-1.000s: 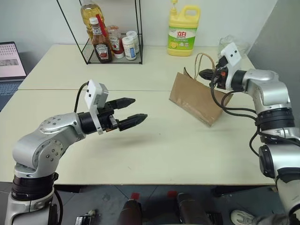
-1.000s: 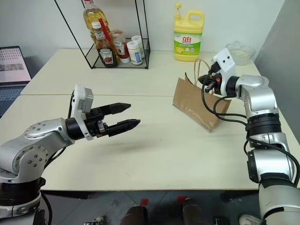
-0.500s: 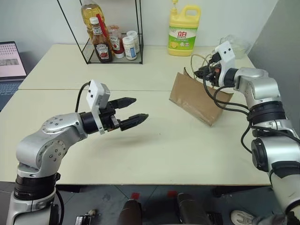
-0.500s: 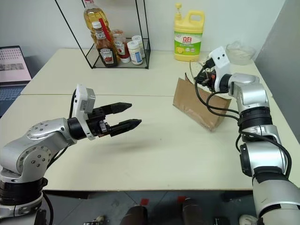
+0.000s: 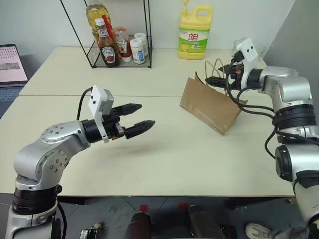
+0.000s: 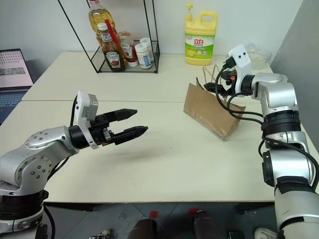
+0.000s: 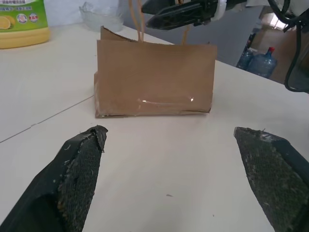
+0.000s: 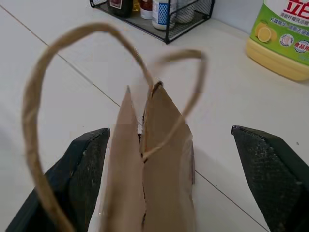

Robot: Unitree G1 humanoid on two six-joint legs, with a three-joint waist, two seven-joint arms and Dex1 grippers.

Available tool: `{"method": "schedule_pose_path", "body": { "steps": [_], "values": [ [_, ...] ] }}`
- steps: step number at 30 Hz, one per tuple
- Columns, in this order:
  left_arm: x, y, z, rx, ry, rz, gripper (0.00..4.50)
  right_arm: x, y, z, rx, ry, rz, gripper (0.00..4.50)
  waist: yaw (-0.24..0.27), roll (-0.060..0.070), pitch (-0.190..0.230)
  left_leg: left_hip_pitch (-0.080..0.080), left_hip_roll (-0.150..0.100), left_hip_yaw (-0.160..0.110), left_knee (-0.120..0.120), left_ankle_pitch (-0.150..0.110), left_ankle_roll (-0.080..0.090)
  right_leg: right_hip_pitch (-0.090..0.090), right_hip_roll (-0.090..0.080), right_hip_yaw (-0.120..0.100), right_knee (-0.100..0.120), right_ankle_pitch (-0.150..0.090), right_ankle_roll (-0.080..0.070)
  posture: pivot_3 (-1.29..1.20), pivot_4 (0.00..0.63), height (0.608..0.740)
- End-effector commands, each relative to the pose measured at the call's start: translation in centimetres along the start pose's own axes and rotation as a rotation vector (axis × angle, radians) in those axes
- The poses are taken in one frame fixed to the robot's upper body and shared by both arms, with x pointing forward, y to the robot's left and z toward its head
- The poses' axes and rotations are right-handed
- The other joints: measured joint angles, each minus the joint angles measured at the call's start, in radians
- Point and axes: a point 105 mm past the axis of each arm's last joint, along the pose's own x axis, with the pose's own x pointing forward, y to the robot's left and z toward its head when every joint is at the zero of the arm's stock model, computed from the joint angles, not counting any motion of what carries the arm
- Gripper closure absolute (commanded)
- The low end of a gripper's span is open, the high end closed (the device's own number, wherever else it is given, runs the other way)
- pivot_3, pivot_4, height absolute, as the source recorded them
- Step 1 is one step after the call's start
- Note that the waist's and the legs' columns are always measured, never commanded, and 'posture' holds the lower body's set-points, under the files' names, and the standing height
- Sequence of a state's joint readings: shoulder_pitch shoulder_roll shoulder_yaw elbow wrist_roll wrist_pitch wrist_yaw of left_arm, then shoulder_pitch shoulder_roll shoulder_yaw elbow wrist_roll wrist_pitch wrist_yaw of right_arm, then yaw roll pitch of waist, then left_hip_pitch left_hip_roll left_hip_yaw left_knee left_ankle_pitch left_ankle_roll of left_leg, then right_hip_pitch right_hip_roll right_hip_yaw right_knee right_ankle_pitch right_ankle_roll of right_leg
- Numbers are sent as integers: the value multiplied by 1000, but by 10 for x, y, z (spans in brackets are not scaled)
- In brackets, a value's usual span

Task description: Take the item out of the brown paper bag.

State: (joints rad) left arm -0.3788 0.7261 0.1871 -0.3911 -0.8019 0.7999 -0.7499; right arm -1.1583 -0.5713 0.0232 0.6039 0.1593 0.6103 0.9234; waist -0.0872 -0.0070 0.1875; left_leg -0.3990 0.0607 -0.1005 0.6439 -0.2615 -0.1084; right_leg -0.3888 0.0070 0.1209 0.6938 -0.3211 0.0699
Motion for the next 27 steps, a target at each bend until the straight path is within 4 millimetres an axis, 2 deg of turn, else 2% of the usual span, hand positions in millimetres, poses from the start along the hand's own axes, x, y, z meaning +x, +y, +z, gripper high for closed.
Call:
{"method": "schedule_pose_path", "body": {
  "steps": [1,8,16,20,27],
  "values": [
    [-4,1,13,54,-27,13,0,-8,-1,15,-16,-37,-7,213,0,0,0,0,0,0,0,0,0,0,0,0,0,0,0,0,150,740],
    [0,1,13,58,-29,5,0,8,3,5,10,-19,-32,213,-2,0,0,0,0,0,0,0,0,0,0,0,0,0,0,0,150,740],
    [2,2,14,61,-36,2,0,28,10,17,53,-108,-27,213,-1,0,0,0,0,0,0,0,0,0,0,0,0,0,0,0,150,740],
    [2,1,14,63,-39,4,0,32,8,21,54,-136,-40,1484,-1,0,0,0,0,0,0,0,0,0,0,0,0,0,0,0,150,740],
    [0,1,14,64,-42,17,0,31,5,22,60,-156,-33,4083,-1,0,0,0,0,0,0,0,0,0,0,0,0,0,0,0,150,740]
  ]
}}
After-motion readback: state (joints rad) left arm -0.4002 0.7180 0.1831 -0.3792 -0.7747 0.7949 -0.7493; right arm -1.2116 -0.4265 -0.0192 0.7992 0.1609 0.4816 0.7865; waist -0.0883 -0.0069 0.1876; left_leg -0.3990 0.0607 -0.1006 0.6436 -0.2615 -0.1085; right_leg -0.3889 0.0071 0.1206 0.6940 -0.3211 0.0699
